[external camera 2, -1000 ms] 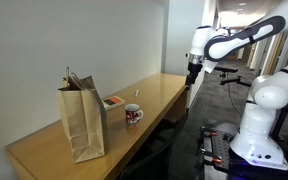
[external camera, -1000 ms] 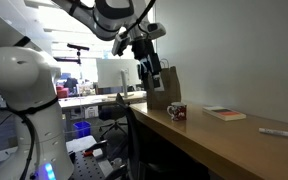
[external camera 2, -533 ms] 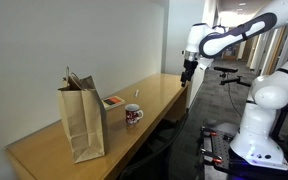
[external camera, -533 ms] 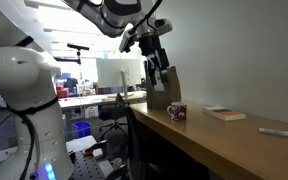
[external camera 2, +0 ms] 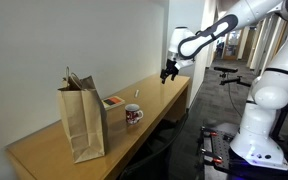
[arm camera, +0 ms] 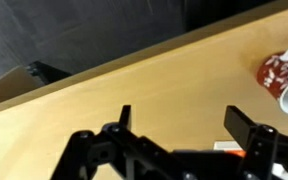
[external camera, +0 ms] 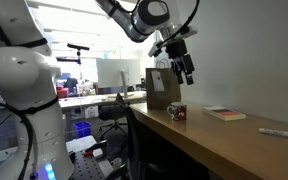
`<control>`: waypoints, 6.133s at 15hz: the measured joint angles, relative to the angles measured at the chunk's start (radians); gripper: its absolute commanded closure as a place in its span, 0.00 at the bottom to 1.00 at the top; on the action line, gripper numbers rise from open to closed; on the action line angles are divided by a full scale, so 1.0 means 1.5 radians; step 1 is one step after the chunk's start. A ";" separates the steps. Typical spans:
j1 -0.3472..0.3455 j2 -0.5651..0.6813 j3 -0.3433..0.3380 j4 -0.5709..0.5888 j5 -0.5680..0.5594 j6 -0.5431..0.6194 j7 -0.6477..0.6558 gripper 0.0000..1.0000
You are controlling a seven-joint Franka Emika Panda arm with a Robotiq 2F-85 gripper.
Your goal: Put the marker in the mug
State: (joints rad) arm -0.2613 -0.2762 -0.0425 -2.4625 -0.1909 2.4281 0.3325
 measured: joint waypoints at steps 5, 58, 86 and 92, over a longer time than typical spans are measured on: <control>0.002 0.189 -0.015 0.174 0.008 0.059 0.079 0.00; -0.062 0.988 -0.083 1.134 0.297 -0.180 0.133 0.95; 0.097 0.452 0.024 0.466 0.345 -0.282 0.015 0.95; 0.160 0.249 0.028 0.201 0.349 -0.211 0.016 0.95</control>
State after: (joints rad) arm -0.0214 0.0965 -0.0009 -2.1617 0.3327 2.1115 0.3560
